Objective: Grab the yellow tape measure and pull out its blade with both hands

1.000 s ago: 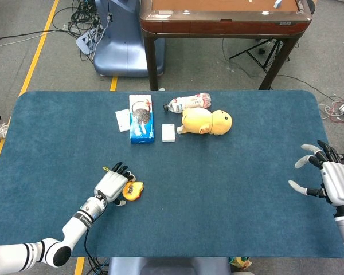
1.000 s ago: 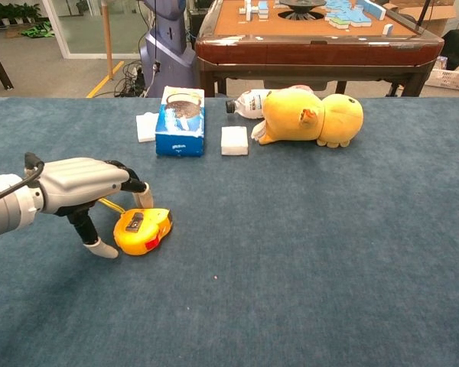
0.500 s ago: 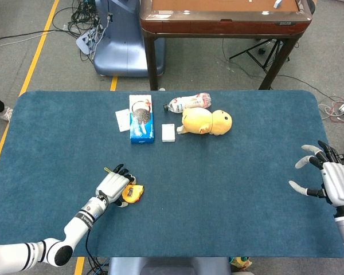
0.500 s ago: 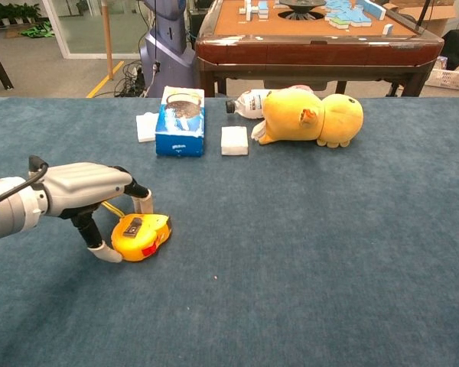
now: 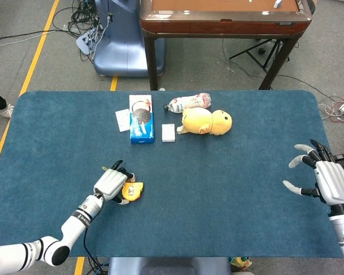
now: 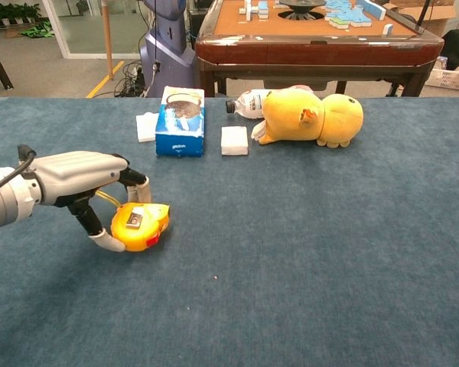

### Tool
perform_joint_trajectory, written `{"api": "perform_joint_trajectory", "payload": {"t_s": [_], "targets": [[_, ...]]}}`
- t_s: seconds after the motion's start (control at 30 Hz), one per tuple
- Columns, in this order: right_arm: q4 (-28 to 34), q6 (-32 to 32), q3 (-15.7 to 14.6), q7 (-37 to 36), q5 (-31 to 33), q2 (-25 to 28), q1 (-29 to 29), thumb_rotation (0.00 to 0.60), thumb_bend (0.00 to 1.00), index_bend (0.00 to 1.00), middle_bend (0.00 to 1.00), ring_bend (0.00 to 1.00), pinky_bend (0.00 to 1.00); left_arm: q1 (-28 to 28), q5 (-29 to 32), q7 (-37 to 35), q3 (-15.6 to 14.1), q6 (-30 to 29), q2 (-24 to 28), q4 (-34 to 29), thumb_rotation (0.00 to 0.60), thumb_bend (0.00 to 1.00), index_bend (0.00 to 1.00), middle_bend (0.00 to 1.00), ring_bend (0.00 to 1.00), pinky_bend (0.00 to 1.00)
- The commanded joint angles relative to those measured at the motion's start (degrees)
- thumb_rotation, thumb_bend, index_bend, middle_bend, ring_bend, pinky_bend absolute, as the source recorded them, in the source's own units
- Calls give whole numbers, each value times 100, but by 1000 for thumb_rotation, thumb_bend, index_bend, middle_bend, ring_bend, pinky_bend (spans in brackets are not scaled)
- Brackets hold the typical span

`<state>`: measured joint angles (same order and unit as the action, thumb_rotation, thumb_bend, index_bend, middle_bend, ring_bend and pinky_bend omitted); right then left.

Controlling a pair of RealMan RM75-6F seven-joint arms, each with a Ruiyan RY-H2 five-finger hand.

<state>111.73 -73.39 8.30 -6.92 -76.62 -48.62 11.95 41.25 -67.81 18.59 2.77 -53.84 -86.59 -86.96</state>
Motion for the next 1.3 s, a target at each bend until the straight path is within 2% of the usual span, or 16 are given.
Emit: {"api": "perform_joint_trajectory", "payload": {"t_s": [0.03,0.3,0.53,0.9,1.3], "targets": [[69,111,24,57,-83,-14,110,600,231,483,209,15,2,-85,-393,-422,50,-193,101,32,600,119,450,463,267,42],[247,580,150,258,-265,-205,608,600,231,483,208,15,2,-159,-1230,-1553,240,-689,251,-102,600,119,474,487,280,60],[386,1081,287,520,-102,-502,1114,600,224,483,186,15,2,-133,-1771,-2254,364,-1037,314,-211,600,119,489,504,282,70],[367,1551,448,831,278,-1219,1780,600,215,483,140,15,2,-94,-1687,-2333,511,-1013,386,-664,600,119,495,509,282,73],[208,1889,598,683,652,-1769,2281,600,205,483,124,7,2,-63,-1579,-2193,615,-1012,281,-882,600,119,495,512,283,73]]}}
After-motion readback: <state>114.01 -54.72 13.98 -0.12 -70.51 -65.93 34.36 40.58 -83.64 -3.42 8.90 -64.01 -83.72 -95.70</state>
